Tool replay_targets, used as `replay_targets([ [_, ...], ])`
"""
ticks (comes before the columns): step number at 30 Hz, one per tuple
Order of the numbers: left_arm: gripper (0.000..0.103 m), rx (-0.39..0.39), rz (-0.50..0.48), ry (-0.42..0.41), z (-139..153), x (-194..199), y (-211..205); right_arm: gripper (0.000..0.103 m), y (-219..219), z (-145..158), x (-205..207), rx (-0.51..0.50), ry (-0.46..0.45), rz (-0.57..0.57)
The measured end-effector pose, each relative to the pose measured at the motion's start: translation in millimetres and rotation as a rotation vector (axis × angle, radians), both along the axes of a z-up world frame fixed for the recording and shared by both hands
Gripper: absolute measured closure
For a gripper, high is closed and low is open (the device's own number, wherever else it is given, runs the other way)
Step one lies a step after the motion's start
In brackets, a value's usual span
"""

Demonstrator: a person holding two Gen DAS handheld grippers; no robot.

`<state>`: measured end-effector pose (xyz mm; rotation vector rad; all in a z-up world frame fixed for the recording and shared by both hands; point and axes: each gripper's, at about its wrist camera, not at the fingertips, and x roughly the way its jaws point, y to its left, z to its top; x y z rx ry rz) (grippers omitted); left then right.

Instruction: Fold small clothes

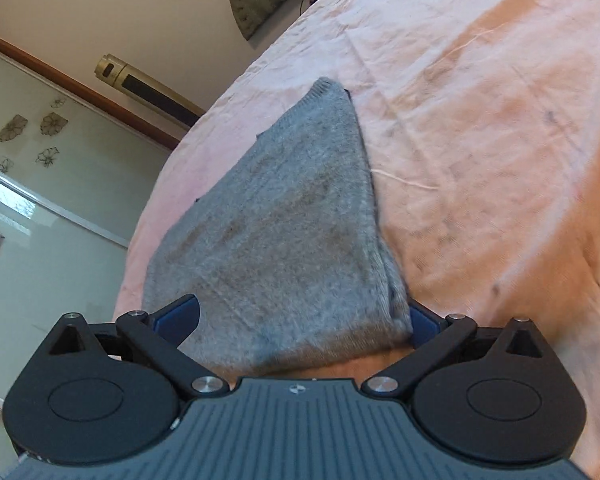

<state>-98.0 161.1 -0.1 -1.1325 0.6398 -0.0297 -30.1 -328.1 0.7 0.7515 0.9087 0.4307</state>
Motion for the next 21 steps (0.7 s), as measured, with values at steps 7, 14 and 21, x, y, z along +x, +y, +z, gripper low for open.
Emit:
replay_targets([
  [7,0.098,0.208,-0.050,0.145,3.6,19.6,-3.0,0.090,-5.4,-7.2,-0.2,-0.018,0.035,0.028],
  [14,0.097,0.324,-0.157,0.177,8.3,22.0,15.3,0.098,-12.7,-12.2,-22.5,-0.061,0.033,0.068],
  [21,0.033,0.071,0.003,0.045,-4.1,3.4,10.5,0.004,-21.3,20.8,-25.7,-0.057,-0.089,-0.038],
])
